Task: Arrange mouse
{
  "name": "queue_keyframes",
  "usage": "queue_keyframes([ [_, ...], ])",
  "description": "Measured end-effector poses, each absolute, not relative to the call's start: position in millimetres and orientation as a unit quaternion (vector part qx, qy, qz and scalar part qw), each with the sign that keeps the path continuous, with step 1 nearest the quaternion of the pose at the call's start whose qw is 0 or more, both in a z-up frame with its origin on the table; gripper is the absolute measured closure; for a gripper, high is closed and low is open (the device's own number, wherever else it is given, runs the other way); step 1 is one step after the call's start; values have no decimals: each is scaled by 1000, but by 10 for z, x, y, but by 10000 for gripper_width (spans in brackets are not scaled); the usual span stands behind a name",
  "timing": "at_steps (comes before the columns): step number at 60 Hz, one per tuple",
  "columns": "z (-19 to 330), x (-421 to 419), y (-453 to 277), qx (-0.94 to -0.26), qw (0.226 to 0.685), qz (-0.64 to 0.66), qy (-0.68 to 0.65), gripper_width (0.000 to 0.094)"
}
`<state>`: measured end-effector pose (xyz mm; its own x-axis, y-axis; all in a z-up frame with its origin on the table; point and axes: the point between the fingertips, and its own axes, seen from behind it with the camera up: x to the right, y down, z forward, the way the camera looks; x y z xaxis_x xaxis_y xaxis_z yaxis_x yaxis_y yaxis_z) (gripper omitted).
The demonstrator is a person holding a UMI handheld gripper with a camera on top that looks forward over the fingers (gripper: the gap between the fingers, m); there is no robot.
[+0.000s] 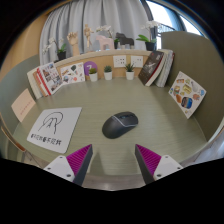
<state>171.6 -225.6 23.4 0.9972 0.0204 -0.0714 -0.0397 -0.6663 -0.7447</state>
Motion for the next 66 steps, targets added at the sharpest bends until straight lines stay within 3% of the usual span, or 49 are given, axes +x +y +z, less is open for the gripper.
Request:
queue_keyframes([
  [9,89,1777,-2008,-918,397,7,19,78],
  [27,251,2066,-1790,-922,385,-19,39,131],
  [35,339,2140,-1746,-925,378,-26,36,233],
  [44,450,2202,-1756,-930,366,-16,26,456],
  [61,572,2473,-1866,-955,296,-18,25,605],
  [66,560,2439,-1694,-957,287,-25,45,606],
])
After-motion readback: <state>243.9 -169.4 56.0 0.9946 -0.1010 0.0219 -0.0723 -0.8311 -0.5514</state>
